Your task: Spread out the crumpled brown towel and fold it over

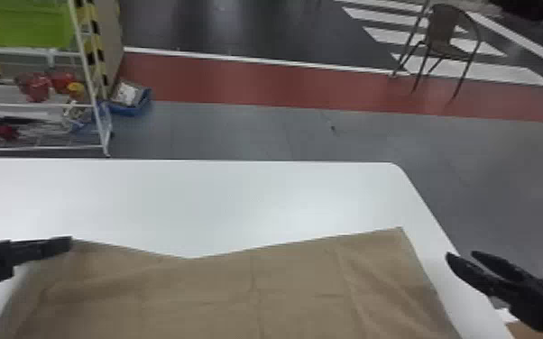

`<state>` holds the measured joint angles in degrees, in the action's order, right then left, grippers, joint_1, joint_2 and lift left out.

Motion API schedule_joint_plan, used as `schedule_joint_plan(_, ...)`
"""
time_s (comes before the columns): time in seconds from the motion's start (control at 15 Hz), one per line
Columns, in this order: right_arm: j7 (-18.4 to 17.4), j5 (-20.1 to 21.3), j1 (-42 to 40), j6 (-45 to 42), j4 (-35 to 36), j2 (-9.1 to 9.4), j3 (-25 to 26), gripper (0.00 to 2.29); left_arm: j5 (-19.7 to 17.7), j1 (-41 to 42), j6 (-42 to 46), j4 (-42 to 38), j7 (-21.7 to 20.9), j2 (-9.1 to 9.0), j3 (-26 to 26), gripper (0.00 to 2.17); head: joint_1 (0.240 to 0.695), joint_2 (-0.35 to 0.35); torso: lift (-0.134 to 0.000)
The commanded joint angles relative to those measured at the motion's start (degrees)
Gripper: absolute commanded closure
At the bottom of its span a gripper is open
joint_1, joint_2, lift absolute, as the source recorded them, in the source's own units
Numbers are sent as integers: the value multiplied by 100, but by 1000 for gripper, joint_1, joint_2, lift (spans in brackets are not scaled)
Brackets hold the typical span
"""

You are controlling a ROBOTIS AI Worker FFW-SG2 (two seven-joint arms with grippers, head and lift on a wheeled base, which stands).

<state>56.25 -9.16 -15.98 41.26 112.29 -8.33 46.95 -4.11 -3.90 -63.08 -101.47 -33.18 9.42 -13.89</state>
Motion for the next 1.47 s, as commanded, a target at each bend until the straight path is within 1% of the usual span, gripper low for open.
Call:
schedule_joint_plan(0.0,0,-7,-1,1,-5,-20,-2,208,50,12,-34,-22,-13,-2,-26,984,695,-234,-123)
schedule_joint_plan(0.07,0,2,7,1,-5,-20,-2,208,33,83,-69,-57,-13,-2,-61,1069,695,-234,-123)
schedule_joint_plan(0.13,-9,2,7,1,-5,-28,-2,208,-2,144,-122,-172,-22,-2,-79,1072,695,-233,-123)
schedule_joint_plan(0.2,-9,2,16,18,-5,-37,-2,208,-38,214,-210,-365,-39,-2,-114,1254,695,-231,-123)
schedule_joint_plan(0.27,0,-16,34,36,-5,-46,-20,208,-46,302,-280,-637,-48,-2,-158,1362,695,-232,-123)
schedule_joint_plan(0.47,35,-33,201,36,30,-55,-90,208,-205,540,-421,-1138,-74,-2,-308,1366,695,-232,-123)
schedule_joint_plan(0.6,18,-42,421,229,83,-46,-169,208,-213,619,-579,-1305,-83,-11,-378,1511,695,-222,-123)
schedule_joint_plan(0.73,-53,46,632,247,92,-28,-354,208,-275,724,-684,-1508,-83,-28,-439,1507,695,-212,-123)
schedule_joint_plan(0.87,-527,301,737,18,30,-46,-573,208,-354,768,-667,-1560,-92,-28,-439,1507,695,-201,-123)
schedule_joint_plan(1.0,-518,626,1159,177,-242,-125,-731,211,-345,786,-667,-1587,-83,-63,-395,1507,695,-204,-123)
schedule_joint_plan(1.13,-501,1118,1581,739,-313,-204,-1013,232,-336,821,-684,-1604,-74,-72,-343,1507,695,-204,-123)
schedule_joint_plan(1.2,-439,1303,1739,1056,-392,-283,-1162,394,-336,838,-684,-1622,-74,-72,-316,1507,695,-204,-123)
schedule_joint_plan(1.33,-395,1593,1827,1126,-559,-397,-1479,407,-310,847,-684,-1648,-74,-72,-308,1507,695,-200,-123)
schedule_joint_plan(1.4,-378,1821,1836,1108,-726,-485,-1628,410,-310,847,-684,-1648,-83,-72,-325,1507,695,-192,-123)
